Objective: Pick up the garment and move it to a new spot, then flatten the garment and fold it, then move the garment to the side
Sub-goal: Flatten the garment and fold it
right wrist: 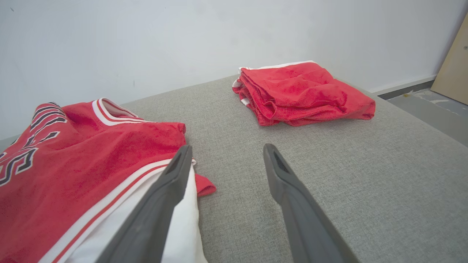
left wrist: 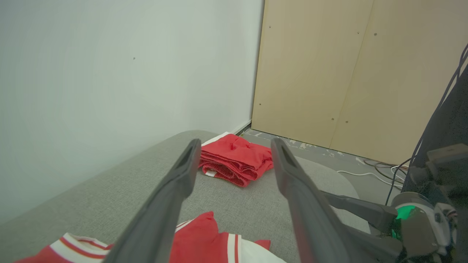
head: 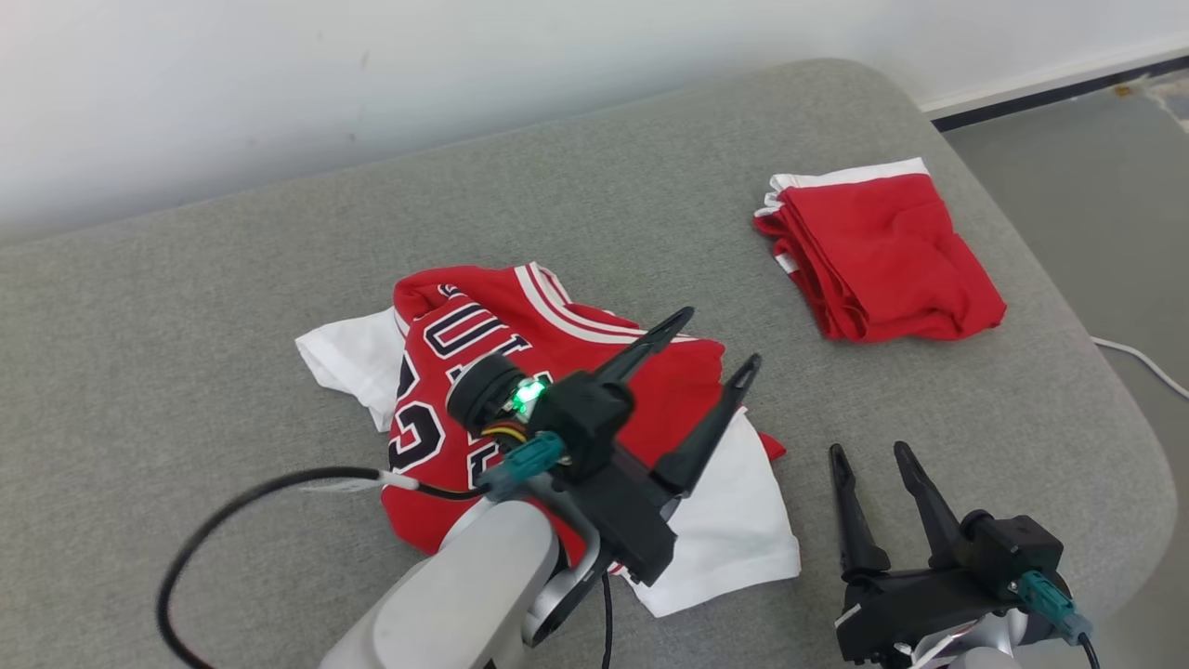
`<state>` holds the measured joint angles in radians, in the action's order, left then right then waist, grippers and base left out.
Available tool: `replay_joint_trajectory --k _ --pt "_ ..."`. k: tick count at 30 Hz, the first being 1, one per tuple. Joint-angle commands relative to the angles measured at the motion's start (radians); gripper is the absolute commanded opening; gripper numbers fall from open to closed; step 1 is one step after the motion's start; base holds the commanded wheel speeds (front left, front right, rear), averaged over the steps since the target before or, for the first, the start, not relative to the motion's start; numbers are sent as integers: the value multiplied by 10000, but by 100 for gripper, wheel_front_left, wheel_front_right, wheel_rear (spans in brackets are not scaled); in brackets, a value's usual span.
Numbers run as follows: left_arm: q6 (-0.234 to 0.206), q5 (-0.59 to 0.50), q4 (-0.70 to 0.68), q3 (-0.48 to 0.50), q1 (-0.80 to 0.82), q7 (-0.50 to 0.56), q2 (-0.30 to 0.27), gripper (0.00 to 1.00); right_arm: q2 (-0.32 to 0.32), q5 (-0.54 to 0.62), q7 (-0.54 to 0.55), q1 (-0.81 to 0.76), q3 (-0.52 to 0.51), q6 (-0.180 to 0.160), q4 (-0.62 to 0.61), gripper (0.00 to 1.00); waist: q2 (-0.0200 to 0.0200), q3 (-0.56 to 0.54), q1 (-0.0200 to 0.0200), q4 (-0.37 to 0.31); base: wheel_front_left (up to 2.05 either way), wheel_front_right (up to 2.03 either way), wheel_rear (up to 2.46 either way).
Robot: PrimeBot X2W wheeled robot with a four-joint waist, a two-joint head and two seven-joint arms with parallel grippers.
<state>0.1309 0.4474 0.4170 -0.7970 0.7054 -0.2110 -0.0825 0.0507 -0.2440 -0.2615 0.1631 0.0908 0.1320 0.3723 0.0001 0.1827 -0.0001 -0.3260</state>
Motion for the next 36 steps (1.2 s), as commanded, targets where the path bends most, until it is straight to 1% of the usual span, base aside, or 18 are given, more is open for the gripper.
replay_joint_trajectory --k 1,4,7,11,14,16,19,21,22,23,24,25,29,33,36 --pt "-25 264 105 115 -229 -191 26 100 -7 69 -42 -71 -89 -26 -40 100 -1 32 1 68 0 0 0" --pt "-101 490 124 431 -532 -394 -11 100 -9 174 -41 -148 -138 -26 -94 100 -1 -19 1 287 0 0 0" --pt "-365 531 -108 859 -947 -513 -241 100 -5 305 40 -190 -77 -26 -114 100 -1 -119 1 594 0 0 0" --pt "-809 357 -833 1562 -1641 -555 -609 100 -6 450 561 -137 203 -26 -196 100 -1 -256 1 1050 0 0 0" --pt "-1124 81 -1656 2247 -2375 -539 -896 100 -4 643 1267 77 420 -26 -332 100 -1 -335 1 1369 0 0 0" --pt "-1315 -159 -2234 2735 -2891 -541 -1048 100 -7 862 1940 337 601 -26 -469 100 -1 -385 1 1536 0 0 0" --pt "-1525 -540 -3017 3395 -3700 -542 -1155 100 2 1156 3075 882 718 -26 -674 100 -1 -438 1 1782 0 0 0" --pt "-1610 -690 -3390 3840 -4287 -542 -1123 100 4 1323 3893 1311 722 -26 -734 100 -1 -461 1 1962 0 0 0" --pt "-1606 -701 -3495 4027 -4544 -544 -1098 100 -4 1443 4264 1531 747 -26 -737 100 -1 -466 1 2063 0 0 0" --pt "-1574 -750 -3628 4391 -4977 -545 -999 100 -7 1471 4874 1964 728 -26 -725 100 -1 -460 1 2301 0 0 0" --pt "-1538 -755 -3667 4545 -5166 -545 -918 100 -7 1492 5170 2121 789 -26 -662 100 -1 -461 1 2424 0 0 0" --pt "-1538 -755 -3667 4545 -5166 -545 -918 100 -7 1492 5170 2121 789 -26 -662 100 -1 -461 1 2424 0 0 0" --pt "-1297 -853 -3757 5052 -5686 -544 -538 100 2 1442 6051 2797 749 -26 -347 100 -1 -433 1 2992 0 0 0" --pt "-1016 -997 -3691 5364 -5876 -544 -207 100 2 1308 6759 3321 482 -26 324 100 -1 -442 1 3536 0 0 0" --pt "-799 -1093 -3595 5501 -5980 -546 -23 100 -4 1112 7288 3579 501 -26 904 100 -1 -483 1 3872 0 0 0"
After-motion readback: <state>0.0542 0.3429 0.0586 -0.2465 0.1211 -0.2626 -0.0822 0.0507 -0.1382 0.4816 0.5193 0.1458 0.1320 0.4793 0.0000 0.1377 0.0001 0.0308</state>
